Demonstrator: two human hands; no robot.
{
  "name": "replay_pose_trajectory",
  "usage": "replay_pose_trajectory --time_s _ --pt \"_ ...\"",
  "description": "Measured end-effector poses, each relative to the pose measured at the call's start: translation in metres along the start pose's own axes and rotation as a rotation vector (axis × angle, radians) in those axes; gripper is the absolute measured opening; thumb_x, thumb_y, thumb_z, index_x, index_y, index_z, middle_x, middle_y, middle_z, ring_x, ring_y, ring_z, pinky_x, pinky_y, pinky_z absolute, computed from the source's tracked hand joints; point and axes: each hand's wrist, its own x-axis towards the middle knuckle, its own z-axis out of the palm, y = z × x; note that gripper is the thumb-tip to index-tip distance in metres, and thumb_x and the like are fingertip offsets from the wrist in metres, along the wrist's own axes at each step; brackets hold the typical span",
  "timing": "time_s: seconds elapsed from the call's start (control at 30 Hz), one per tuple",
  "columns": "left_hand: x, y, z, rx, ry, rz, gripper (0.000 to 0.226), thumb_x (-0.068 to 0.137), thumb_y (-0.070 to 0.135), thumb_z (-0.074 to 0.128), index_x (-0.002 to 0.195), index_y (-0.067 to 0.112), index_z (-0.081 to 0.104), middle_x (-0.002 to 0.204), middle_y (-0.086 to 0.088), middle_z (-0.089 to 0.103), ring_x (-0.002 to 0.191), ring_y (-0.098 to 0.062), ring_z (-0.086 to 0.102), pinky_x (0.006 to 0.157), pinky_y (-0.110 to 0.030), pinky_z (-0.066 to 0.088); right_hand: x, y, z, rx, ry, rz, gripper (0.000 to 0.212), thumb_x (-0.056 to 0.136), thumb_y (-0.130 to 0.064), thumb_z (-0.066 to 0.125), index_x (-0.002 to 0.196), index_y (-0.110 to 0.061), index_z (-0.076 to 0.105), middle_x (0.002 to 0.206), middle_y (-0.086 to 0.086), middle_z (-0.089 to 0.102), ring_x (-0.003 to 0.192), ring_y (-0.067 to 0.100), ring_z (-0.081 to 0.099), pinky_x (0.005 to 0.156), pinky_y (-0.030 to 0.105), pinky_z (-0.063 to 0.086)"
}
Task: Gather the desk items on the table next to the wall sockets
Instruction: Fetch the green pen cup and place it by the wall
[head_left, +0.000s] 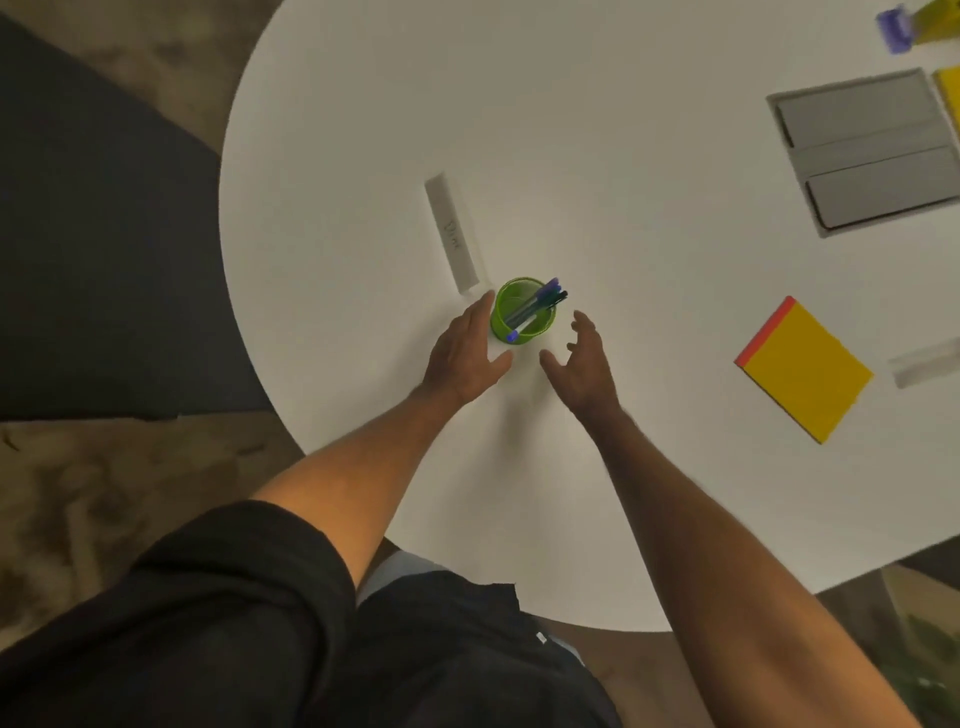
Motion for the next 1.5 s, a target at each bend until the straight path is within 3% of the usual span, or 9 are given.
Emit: replay_pose_trajectory --time_s 0.1,0.23,0.67,0.8,0.9,1.03,1.1,1.27,1.5 --pt "0.015 -0.001 0.011 -0.054 -0.007 -0.017 0.093 0.084 0.042 0.070 0.158 0.020 0.017 0.158 -0.002 0.035 0.136 -0.027 0.044 0.106 -0.040 0.044 0.020 -0.001 0.000 0.037 -0.018 -0.018 0.081 0.088 -0.015 0.066 0.157 -0.015 0.024 0.159 0.003 0.034 0.129 0.015 0.052 0.105 0.030 0.047" --pt "0.032 -0.003 0.021 -0.136 -0.022 -0.021 0.093 0.083 0.036 0.073 0.157 0.020 0.019 0.158 -0.001 0.036 0.139 -0.026 0.042 0.108 -0.041 0.044 0.036 -0.001 0.000 0.138 -0.069 -0.111 0.076 0.082 -0.004 0.057 0.154 -0.013 0.032 0.155 -0.002 0.041 0.128 0.001 0.046 0.109 0.030 0.047" --pt "0.010 0.056 0.042 -0.279 0.121 0.030 0.069 0.078 0.019 0.079 0.139 0.016 0.046 0.129 0.000 0.059 0.115 -0.018 0.057 0.096 -0.033 0.051 0.016 0.030 -0.037 0.301 -0.061 -0.174 0.067 0.084 0.000 0.056 0.149 -0.010 0.041 0.146 -0.003 0.052 0.129 0.010 0.055 0.102 0.029 0.053" --pt "-0.017 0.100 0.069 -0.280 0.137 0.038 0.071 0.076 0.027 0.083 0.136 0.016 0.048 0.128 0.000 0.061 0.115 -0.019 0.059 0.094 -0.034 0.052 -0.010 0.067 -0.076 0.328 -0.065 -0.230 0.064 0.083 -0.003 0.055 0.146 -0.012 0.045 0.134 -0.014 0.055 0.125 0.002 0.055 0.096 0.024 0.054" --pt "-0.041 0.141 0.102 -0.270 0.132 0.052 0.071 0.074 0.033 0.083 0.133 0.016 0.048 0.126 0.001 0.061 0.114 -0.019 0.059 0.091 -0.037 0.053 -0.035 0.106 -0.115 0.351 -0.065 -0.253 0.063 0.082 -0.007 0.055 0.144 -0.012 0.047 0.132 -0.010 0.058 0.124 0.003 0.056 0.095 0.026 0.055" --pt "-0.070 0.201 0.160 -0.287 0.132 0.071 0.075 0.072 0.039 0.084 0.134 0.019 0.047 0.127 0.006 0.061 0.112 -0.011 0.058 0.087 -0.023 0.048 -0.064 0.167 -0.179 0.348 -0.049 -0.244 0.063 0.082 -0.023 0.063 0.143 -0.013 0.048 0.126 -0.006 0.061 0.105 -0.006 0.063 0.086 0.017 0.055" --pt "-0.079 0.234 0.189 -0.292 0.110 0.087 0.075 0.073 0.039 0.085 0.134 0.021 0.045 0.128 0.008 0.060 0.113 -0.009 0.058 0.088 -0.023 0.049 -0.077 0.197 -0.213 0.345 -0.042 -0.253 0.065 0.084 -0.027 0.069 0.144 -0.014 0.048 0.129 -0.005 0.060 0.100 0.000 0.065 0.083 0.013 0.054" --pt "-0.088 0.325 0.248 -0.310 0.051 0.167 0.074 0.071 0.046 0.084 0.131 0.024 0.046 0.124 0.013 0.059 0.111 -0.006 0.059 0.089 -0.026 0.051 -0.105 0.263 -0.301 0.331 0.055 -0.300 0.064 0.089 -0.022 0.072 0.145 -0.010 0.045 0.128 -0.005 0.056 0.114 0.013 0.059 0.079 0.005 0.050" --pt "-0.081 0.419 0.296 -0.351 -0.019 0.278 0.073 0.072 0.041 0.081 0.132 0.018 0.048 0.124 0.008 0.060 0.110 -0.014 0.060 0.089 -0.032 0.053 -0.118 0.318 -0.390 0.344 0.139 -0.196 0.059 0.085 -0.016 0.071 0.140 -0.014 0.051 0.121 -0.005 0.063 0.091 0.007 0.068 0.073 0.008 0.050"
